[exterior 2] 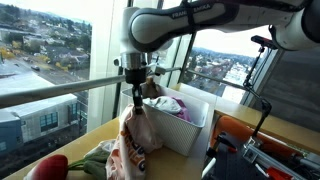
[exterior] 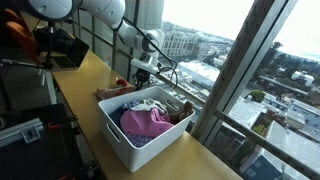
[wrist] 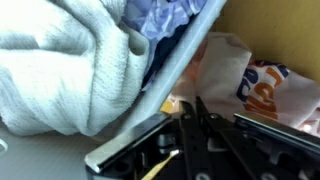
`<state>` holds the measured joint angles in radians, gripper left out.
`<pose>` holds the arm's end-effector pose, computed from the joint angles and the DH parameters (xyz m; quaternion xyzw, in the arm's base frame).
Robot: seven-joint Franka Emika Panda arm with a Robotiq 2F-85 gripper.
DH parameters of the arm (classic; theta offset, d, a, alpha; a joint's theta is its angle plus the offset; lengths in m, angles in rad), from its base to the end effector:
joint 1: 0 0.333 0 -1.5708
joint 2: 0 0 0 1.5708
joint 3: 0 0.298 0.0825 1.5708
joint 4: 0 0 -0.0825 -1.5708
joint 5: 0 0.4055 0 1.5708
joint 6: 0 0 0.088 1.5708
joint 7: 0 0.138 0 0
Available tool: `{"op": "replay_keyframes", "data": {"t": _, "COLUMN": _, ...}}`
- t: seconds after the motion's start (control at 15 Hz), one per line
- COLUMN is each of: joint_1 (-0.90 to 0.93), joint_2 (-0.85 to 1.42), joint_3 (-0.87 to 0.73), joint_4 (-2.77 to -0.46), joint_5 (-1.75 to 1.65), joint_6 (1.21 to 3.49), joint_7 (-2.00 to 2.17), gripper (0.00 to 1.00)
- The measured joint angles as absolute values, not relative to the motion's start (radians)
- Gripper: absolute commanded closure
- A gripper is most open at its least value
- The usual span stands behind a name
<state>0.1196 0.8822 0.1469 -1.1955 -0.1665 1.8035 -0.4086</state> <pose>0.7099 0.1520 0.1813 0.9314 0.3386 -0.1331 0.0087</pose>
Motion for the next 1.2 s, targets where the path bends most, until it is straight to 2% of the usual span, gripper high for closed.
{"op": "replay_keyframes", "data": {"t": 0.67, "joint_1": 0.097, "joint_2": 0.464, "joint_3": 0.147, "joint_4": -1.505, "joint_5": -0.156, "joint_6": 1.841, "joint_7": -0.41, "gripper": 0.99}}
{"op": "replay_keyframes", "data": {"t": 1.2, "joint_1": -0.064, "joint_2": 0.219, "joint_3": 0.077, "joint_4": -1.461, "joint_5": -0.01, "joint_6": 1.839, "joint_7": -0.503, "gripper": 0.99}}
